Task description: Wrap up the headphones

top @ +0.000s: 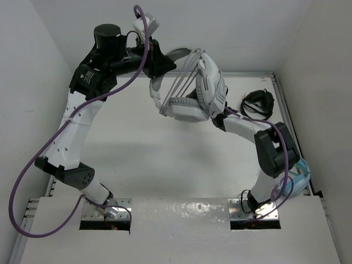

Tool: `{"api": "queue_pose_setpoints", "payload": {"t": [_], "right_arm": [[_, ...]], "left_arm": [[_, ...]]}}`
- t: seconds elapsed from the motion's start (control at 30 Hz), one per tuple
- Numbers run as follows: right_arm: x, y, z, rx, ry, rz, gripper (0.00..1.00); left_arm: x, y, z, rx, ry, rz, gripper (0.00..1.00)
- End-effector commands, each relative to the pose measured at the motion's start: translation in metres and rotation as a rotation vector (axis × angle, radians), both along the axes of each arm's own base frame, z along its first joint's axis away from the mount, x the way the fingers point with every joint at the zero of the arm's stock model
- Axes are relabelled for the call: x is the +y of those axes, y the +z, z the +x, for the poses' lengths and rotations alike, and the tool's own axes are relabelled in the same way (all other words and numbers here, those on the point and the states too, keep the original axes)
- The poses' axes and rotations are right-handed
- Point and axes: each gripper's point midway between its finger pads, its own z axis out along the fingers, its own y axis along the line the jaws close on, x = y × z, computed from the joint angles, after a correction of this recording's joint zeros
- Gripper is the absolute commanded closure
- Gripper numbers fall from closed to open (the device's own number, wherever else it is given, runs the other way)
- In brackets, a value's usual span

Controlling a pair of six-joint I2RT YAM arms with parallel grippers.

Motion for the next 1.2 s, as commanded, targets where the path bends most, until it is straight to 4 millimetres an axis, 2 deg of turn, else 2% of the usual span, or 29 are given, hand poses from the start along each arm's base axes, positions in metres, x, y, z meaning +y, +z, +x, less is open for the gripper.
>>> {"api": "queue_pose_setpoints", "payload": {"t": [0.0,0.03,0.07,0.17,0.27,0.3,0.33,0.37,0.4,0.43,0.47,0.5,0.53,0.6,0.63,0.77,0.8,0.83,0.9,0.93,0.97,1.03,1.07,1.1,1.13,1.17], "right_arm": [[0.002,0.007,0.007,-0.018,-0.025,0.026,0.68],[0.004,0.003,0.006,-0.007,-0.008,0.019,0.8],[0.008,-0.001,0.004,0.005,0.011,0.016,0.86],[0.02,-0.015,-0.005,0.049,0.055,-0.013,1.0],[0.046,-0.022,-0.024,0.059,0.151,-0.073,1.0],[0.053,-0.028,-0.034,0.079,0.184,-0.105,1.0],[0.062,-0.031,-0.044,0.078,0.22,-0.133,1.0],[0.08,-0.033,-0.064,0.063,0.295,-0.19,1.0],[0.088,-0.037,-0.077,0.058,0.332,-0.22,1.0],[0.096,-0.039,-0.089,0.045,0.367,-0.247,1.0],[0.112,-0.035,-0.108,0.009,0.427,-0.273,1.0],[0.115,-0.042,-0.121,0.014,0.452,-0.29,1.0],[0.126,-0.043,-0.138,0.007,0.492,-0.296,1.0],[0.133,-0.041,-0.154,0.001,0.518,-0.291,1.0],[0.142,-0.041,-0.167,0.0,0.55,-0.293,1.0],[0.163,-0.038,-0.19,-0.005,0.619,-0.307,1.0],[0.172,-0.029,-0.191,-0.028,0.638,-0.31,1.0],[0.177,-0.033,-0.202,-0.03,0.682,-0.362,1.0],[0.189,-0.023,-0.209,-0.059,0.726,-0.396,1.0],[0.195,-0.021,-0.218,-0.077,0.762,-0.418,1.0],[0.197,-0.022,-0.226,-0.074,0.789,-0.436,1.0],[0.209,-0.005,-0.243,-0.118,0.862,-0.432,1.0],[0.211,-0.004,-0.25,-0.113,0.891,-0.444,1.0],[0.218,0.01,-0.254,-0.137,0.911,-0.432,1.0],[0.224,0.025,-0.261,-0.151,0.945,-0.438,1.0],[0.225,0.033,-0.262,-0.151,0.951,-0.441,1.0]], "left_arm": [[0.004,0.048,-0.007,-0.063,0.024,-0.127,1.0],[0.005,0.048,-0.005,-0.057,0.033,-0.13,1.0],[0.007,0.048,-0.001,-0.043,0.059,-0.14,1.0],[0.013,0.045,0.01,0.004,0.13,-0.164,1.0],[0.021,0.043,0.032,0.047,0.229,-0.199,1.0],[0.026,0.051,0.037,0.04,0.257,-0.22,1.0],[0.035,0.046,0.055,0.064,0.304,-0.226,1.0],[0.043,0.058,0.06,0.076,0.328,-0.269,1.0],[0.057,0.051,0.082,0.104,0.381,-0.282,1.0],[0.066,0.052,0.09,0.117,0.408,-0.306,1.0],[0.076,0.056,0.1,0.129,0.44,-0.351,1.0],[0.092,0.054,0.113,0.126,0.492,-0.363,1.0],[0.102,0.053,0.122,0.109,0.546,-0.363,1.0],[0.124,0.05,0.138,0.079,0.649,-0.35,1.0],[0.129,0.048,0.142,0.083,0.674,-0.349,1.0],[0.151,0.032,0.164,0.082,0.749,-0.334,1.0],[0.155,0.028,0.168,0.072,0.77,-0.319,1.0],[0.163,0.019,0.175,0.057,0.818,-0.288,1.0],[0.174,0.01,0.183,0.031,0.871,-0.244,1.0],[0.183,-0.003,0.191,0.006,0.917,-0.194,1.0],[0.191,-0.004,0.193,-0.025,0.955,-0.169,1.0],[0.205,-0.015,0.2,-0.064,1.016,-0.108,1.0],[0.205,-0.02,0.201,-0.076,1.014,-0.079,1.0],[0.204,-0.026,0.202,-0.081,1.009,-0.054,1.0],[0.206,-0.042,0.206,-0.087,1.014,-0.007,1.0],[0.207,-0.049,0.208,-0.103,1.018,0.027,1.0]]}}
